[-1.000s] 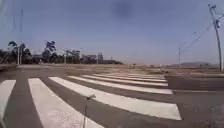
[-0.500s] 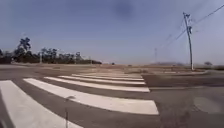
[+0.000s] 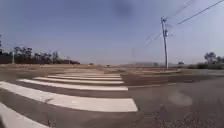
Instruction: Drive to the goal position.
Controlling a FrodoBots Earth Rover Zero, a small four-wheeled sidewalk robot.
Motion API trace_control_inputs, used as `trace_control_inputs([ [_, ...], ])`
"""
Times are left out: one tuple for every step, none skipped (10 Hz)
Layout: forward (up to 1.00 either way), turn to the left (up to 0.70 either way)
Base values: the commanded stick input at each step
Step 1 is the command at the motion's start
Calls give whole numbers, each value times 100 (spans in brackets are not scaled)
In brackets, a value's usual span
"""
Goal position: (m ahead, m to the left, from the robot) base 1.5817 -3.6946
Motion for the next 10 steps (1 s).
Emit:
trace_control_inputs([
  [0, -45],
  [0, -45],
  [0, -45],
  [0, -45],
  [0, -45],
  [0, -45],
  [0, -45],
  [0, -45],
  [0, -45],
  [0, -45],
])
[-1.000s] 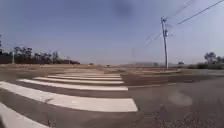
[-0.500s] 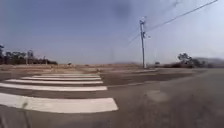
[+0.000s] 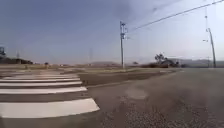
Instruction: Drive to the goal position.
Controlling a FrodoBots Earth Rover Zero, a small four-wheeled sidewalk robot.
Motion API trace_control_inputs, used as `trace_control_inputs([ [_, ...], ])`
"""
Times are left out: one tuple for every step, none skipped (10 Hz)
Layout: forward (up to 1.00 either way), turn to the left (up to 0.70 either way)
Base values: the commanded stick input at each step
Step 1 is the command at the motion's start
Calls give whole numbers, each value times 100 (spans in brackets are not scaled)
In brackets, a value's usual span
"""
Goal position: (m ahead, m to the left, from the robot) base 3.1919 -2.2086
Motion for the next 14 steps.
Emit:
trace_control_inputs([
  [0, -45],
  [0, -45],
  [0, -45],
  [0, -45],
  [0, -45],
  [0, -45],
  [0, -45],
  [0, -45],
  [0, -45],
  [0, -45],
  [0, -45],
  [0, -45],
  [0, -45],
  [0, -45],
])
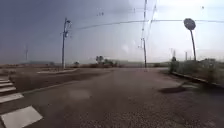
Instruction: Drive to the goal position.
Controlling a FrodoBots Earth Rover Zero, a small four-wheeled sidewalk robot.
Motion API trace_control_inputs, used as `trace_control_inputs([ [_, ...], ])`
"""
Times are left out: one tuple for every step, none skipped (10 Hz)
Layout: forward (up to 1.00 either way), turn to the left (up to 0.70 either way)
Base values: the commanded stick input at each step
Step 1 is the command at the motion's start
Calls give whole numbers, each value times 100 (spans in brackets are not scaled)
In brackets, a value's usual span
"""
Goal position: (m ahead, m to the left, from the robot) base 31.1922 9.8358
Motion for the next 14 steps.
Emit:
trace_control_inputs([
  [0, -45],
  [0, -45],
  [0, -45],
  [0, -45],
  [0, -45],
  [0, -45],
  [0, -45],
  [0, 0],
  [0, 0],
  [0, 0],
  [0, 0],
  [0, 0],
  [0, 0],
  [0, 0],
])
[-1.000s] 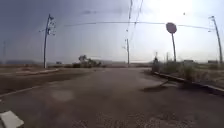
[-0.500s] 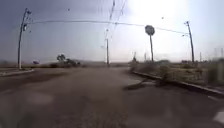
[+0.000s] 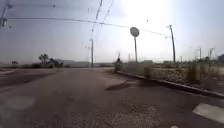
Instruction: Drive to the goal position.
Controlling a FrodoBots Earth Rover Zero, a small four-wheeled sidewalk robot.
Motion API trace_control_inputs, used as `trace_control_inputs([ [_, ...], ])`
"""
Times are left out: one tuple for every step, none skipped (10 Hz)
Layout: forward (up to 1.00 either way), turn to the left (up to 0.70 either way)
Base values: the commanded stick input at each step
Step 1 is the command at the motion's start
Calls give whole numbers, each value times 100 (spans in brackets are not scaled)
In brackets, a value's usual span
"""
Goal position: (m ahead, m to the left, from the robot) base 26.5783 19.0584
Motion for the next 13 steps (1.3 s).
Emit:
trace_control_inputs([
  [0, 0],
  [0, 0],
  [0, 45],
  [0, 45],
  [0, 45],
  [0, 45],
  [0, 45],
  [0, 45],
  [0, 45],
  [0, 45],
  [0, 45],
  [0, 34],
  [0, 9],
])
